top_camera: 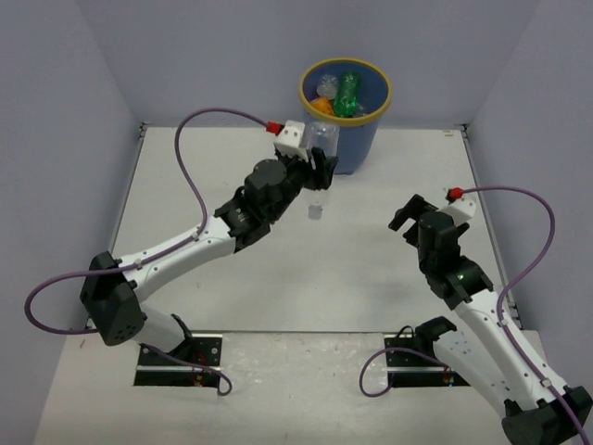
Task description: Put the plastic bottles in the bin
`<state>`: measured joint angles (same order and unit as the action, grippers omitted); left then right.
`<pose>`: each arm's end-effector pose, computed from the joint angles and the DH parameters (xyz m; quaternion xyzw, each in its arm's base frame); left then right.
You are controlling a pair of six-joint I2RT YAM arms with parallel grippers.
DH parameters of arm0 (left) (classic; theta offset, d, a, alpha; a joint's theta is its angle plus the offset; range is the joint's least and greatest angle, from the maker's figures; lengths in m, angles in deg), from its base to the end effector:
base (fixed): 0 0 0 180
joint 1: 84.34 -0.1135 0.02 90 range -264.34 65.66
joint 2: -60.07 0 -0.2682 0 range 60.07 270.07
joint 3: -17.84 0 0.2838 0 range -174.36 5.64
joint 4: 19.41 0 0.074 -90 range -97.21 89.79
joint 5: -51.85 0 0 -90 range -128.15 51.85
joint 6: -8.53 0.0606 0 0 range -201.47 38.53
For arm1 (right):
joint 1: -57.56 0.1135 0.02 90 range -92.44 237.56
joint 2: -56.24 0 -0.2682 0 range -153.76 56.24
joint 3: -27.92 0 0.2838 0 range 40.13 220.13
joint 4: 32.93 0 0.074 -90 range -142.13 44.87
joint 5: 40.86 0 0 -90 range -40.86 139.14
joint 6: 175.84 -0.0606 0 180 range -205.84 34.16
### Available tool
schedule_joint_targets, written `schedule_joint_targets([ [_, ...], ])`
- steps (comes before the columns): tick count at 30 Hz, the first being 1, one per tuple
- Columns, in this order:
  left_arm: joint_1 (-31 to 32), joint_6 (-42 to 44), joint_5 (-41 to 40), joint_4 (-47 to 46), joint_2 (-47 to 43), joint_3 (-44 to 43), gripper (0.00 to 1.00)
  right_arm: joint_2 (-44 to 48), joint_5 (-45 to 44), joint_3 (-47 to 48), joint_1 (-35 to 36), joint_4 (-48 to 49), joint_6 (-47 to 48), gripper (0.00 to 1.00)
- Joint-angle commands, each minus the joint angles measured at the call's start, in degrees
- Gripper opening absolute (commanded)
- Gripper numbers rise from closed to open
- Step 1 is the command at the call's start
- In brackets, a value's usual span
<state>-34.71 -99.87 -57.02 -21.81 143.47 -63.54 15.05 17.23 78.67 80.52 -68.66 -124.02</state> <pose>0.2767 -0.2952 0.3708 0.0751 0.7009 -0.2957 0.6447 0.2064 0.0527 0.2819 0.2521 0.7897 0.0576 0.5563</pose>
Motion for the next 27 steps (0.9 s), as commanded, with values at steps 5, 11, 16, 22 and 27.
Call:
schedule_joint_targets([
  [5, -8.39, 6.76, 11.82, -17.67, 16.24, -25.97, 0.48, 0.03, -0.68, -1.07, -0.11, 4.24, -0.98, 0.99],
  [11, -14.35, -0.43, 18.23, -31.68, 31.69, -41.21, 0.49, 0.2, -2.4, -1.28, -0.11, 4.36, -0.78, 0.99],
  [16, -17.57, -8.39, 21.59, -37.72, 44.45, -55.99, 0.54, 0.33, -2.62, -1.54, -0.11, 4.36, -0.93, 0.99],
  [22, -17.73, -8.41, 14.64, -38.63, 58.15, -68.43, 0.54, -1.3, -3.27, -0.99, -0.11, 4.36, -1.02, 0.99],
  [27, -17.81, -6.24, 14.97, -37.96, 60.39, -68.93, 0.57, -3.51, -3.08, -0.59, -0.2, 4.37, -1.72, 0.99],
])
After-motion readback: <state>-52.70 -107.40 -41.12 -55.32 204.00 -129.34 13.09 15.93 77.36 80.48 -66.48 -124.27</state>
